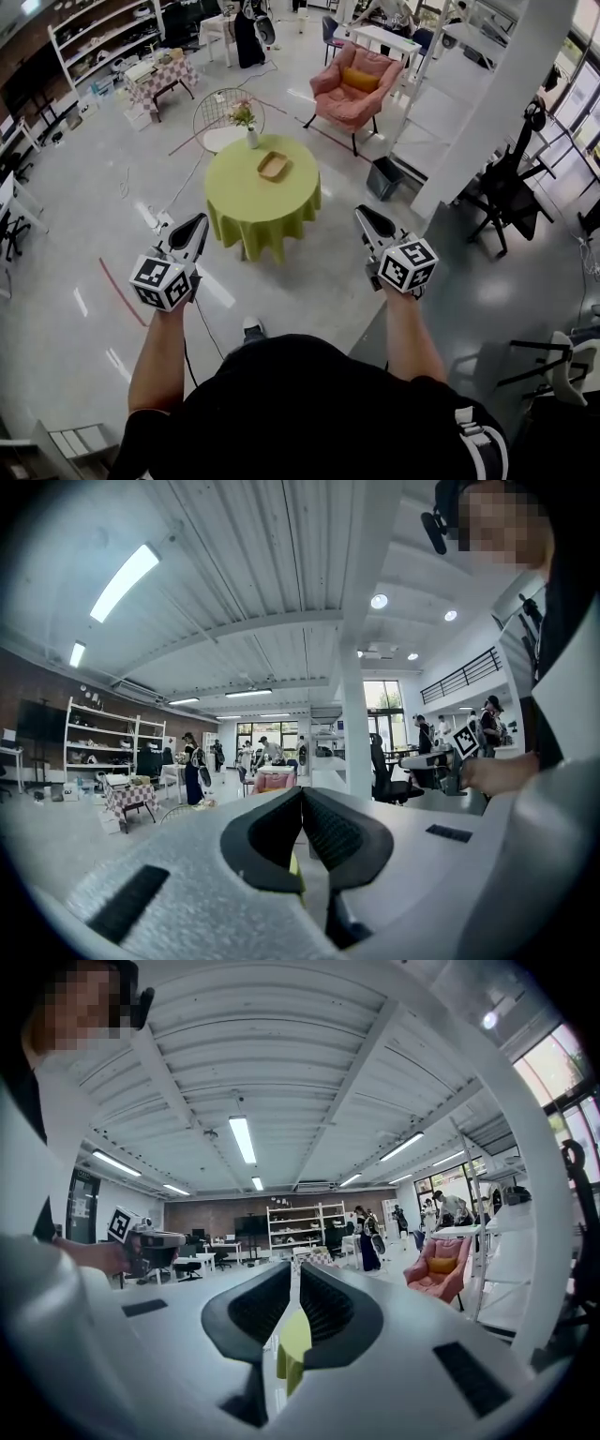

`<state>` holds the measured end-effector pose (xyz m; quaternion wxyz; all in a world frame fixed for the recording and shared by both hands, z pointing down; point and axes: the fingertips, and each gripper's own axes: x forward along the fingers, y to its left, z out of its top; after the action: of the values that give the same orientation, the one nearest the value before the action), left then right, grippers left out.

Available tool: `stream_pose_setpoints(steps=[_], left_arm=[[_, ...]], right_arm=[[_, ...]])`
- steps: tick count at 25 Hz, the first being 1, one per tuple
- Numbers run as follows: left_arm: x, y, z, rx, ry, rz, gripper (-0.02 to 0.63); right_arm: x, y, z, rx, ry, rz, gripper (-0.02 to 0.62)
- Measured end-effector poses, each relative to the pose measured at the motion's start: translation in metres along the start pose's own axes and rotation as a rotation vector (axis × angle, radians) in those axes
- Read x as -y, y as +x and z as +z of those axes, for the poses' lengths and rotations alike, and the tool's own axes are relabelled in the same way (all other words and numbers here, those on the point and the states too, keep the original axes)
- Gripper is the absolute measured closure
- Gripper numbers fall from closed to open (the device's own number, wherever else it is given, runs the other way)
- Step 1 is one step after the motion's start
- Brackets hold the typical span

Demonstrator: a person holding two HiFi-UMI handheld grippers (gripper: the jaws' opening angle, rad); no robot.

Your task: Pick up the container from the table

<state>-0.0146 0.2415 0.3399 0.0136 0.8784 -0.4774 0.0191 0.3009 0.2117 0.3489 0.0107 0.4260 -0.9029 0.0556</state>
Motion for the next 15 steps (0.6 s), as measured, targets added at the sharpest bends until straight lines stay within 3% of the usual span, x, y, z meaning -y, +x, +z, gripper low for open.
stream_pose_setpoints(steps=[9,15], left_arm=[[-0.032,0.031,-0.008,0.002,-0.03,-0.024,0.589],[-0.086,0.057,-0.019,-0.018,-0.043,-0.032,0.589]], right_arm=[[0.013,0.037,0.001,-0.033,-0.01,-0.022,0.558],[0.024,0.096,-0.006,-0.045,0.005,-0.036,0.558]])
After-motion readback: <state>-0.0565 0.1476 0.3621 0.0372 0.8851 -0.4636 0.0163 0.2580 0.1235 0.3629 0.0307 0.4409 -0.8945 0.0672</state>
